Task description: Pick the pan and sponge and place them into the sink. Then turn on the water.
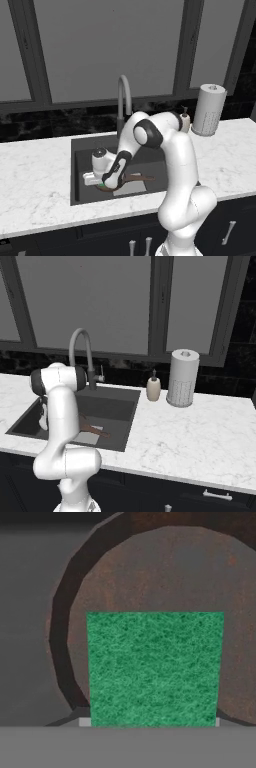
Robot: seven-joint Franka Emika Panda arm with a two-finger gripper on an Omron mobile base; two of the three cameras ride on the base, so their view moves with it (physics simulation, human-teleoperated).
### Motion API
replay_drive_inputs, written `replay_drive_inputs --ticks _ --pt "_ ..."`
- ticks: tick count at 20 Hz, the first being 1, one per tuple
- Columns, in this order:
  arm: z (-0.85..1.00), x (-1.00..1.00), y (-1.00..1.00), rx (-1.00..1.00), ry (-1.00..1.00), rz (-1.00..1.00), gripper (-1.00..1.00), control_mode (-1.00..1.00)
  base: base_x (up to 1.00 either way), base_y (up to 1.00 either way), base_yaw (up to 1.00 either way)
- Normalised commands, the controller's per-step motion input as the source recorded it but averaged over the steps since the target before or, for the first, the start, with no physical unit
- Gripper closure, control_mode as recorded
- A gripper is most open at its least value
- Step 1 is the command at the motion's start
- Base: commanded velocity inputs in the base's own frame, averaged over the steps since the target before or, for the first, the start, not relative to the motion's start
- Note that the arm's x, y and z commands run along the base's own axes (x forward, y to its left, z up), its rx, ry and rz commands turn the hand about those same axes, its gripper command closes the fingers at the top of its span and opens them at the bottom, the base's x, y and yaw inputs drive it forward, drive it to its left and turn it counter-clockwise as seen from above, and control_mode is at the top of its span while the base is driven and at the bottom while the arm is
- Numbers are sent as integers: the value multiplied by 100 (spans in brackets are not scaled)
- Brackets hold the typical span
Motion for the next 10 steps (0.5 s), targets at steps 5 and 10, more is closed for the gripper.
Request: replay_drive_inputs --ticks 5,10 --pt "-18 15 0 0 0 -3 100 -100 0 0 0" --pt "-6 4 0 0 0 -1 -100 -100 0 0 0"
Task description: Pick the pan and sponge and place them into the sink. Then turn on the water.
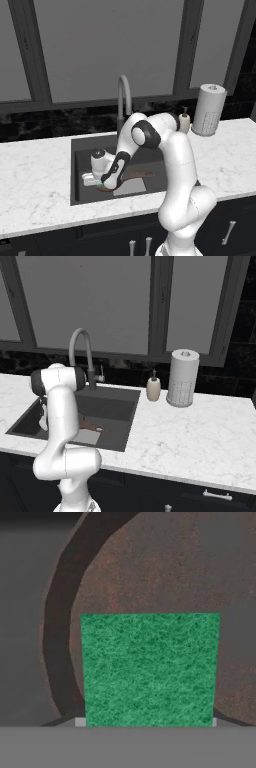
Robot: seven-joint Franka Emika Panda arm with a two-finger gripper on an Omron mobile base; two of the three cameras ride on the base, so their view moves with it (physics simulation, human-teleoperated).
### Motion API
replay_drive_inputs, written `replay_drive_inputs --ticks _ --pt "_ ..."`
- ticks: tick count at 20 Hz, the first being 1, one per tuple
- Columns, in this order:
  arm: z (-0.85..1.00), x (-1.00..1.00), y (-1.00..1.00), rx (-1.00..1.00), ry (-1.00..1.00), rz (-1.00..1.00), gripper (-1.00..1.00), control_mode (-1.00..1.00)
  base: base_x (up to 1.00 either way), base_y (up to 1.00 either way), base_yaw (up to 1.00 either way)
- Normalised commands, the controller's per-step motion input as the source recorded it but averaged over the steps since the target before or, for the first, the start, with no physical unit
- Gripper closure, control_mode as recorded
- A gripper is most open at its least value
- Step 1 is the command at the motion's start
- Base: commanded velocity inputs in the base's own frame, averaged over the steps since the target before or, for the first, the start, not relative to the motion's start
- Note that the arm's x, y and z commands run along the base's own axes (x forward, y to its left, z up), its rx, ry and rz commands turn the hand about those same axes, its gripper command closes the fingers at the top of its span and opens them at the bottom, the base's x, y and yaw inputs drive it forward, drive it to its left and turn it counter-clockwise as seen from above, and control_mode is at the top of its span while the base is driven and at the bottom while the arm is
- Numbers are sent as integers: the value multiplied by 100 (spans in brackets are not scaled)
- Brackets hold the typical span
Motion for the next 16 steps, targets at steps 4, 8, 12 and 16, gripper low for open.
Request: replay_drive_inputs --ticks 4,8,12,16 --pt "0 0 0 0 0 0 -100 -100 0 0 0" --pt "1 0 0 0 0 0 -100 -100 0 0 0" --pt "10 3 0 0 0 0 -100 -100 0 0 0" --pt "31 0 0 0 -2 -1 -100 -100 0 0 0"
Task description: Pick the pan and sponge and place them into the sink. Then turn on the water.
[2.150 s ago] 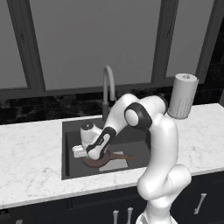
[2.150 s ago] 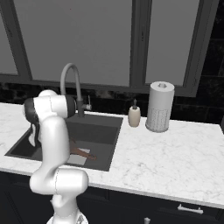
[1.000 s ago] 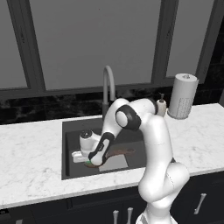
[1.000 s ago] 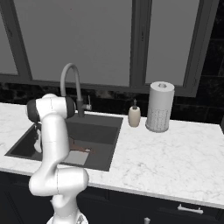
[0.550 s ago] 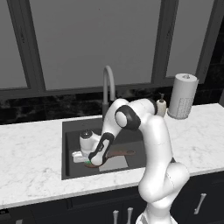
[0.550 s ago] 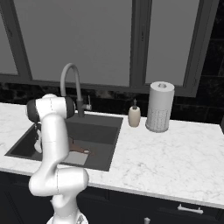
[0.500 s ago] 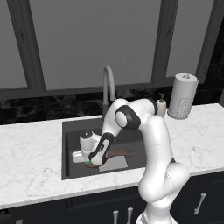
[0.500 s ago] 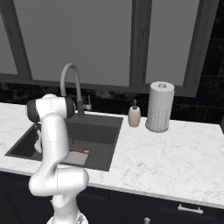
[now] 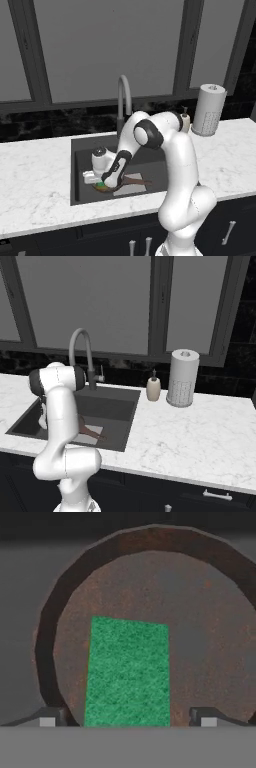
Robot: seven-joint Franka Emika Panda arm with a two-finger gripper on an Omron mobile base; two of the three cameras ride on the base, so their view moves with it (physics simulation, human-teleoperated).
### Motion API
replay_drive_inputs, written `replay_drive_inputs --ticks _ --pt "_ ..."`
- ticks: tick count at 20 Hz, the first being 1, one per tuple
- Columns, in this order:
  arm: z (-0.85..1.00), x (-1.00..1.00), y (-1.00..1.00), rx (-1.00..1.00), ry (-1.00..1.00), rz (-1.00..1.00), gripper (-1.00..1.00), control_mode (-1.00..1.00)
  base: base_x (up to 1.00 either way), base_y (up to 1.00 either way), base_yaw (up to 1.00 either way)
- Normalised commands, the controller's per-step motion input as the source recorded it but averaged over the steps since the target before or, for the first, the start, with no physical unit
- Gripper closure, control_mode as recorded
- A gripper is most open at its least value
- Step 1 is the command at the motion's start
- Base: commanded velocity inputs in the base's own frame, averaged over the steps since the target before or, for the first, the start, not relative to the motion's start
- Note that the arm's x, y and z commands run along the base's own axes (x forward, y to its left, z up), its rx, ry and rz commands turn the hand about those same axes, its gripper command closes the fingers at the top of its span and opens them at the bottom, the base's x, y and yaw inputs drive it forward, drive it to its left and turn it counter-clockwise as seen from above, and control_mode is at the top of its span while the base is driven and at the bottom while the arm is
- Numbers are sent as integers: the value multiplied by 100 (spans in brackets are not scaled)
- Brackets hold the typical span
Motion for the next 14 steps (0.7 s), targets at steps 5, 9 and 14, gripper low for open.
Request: replay_drive_inputs --ticks 5,9,14 --pt "48 -1 0 0 -4 -2 -100 -100 0 0 0" --pt "54 -12 -2 0 -4 -3 -100 -100 0 0 0" --pt "51 -37 -19 0 -7 -3 -100 -100 0 0 0"
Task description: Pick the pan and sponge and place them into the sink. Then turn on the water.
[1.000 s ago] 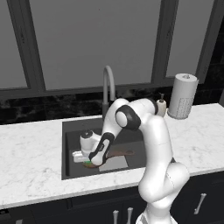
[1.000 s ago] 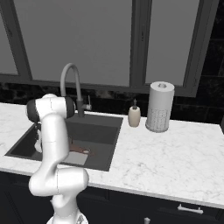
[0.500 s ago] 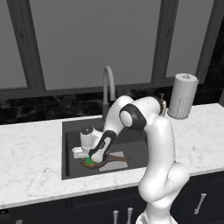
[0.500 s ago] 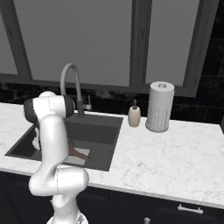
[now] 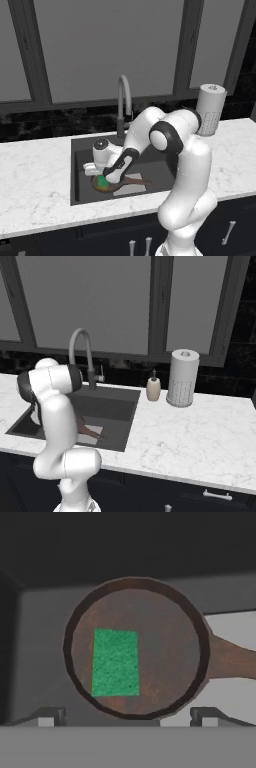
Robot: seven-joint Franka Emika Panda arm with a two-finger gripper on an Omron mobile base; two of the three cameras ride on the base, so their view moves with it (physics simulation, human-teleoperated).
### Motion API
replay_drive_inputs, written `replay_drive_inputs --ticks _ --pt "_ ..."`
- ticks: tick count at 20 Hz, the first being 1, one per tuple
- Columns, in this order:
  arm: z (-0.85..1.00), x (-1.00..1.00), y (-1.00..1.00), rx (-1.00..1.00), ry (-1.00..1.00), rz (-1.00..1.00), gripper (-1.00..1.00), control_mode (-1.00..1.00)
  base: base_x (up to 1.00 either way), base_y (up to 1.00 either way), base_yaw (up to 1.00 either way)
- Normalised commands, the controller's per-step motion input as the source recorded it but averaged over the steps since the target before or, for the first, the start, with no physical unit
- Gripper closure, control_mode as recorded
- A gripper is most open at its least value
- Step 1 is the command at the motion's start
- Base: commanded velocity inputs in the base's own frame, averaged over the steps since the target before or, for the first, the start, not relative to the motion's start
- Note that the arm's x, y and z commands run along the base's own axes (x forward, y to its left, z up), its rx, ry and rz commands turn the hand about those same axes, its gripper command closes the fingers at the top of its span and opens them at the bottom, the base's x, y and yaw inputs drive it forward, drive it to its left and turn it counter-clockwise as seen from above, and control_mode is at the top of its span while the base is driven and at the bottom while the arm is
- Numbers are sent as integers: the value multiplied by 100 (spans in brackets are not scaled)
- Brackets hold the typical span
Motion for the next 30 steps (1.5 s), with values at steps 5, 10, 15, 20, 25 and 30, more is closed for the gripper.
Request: replay_drive_inputs --ticks 5,10,15,20,25,30 --pt "57 -45 -32 0 -6 -1 -100 -100 0 0 0" --pt "74 -23 -33 0 -1 0 -100 -100 0 0 0" --pt "73 -8 -32 0 0 0 -100 -100 0 0 0" --pt "65 -14 -37 0 0 0 -100 -100 0 0 0" --pt "66 -6 -45 0 0 0 -100 -100 0 0 0" --pt "36 -12 -43 0 -1 0 -100 -100 0 0 0"
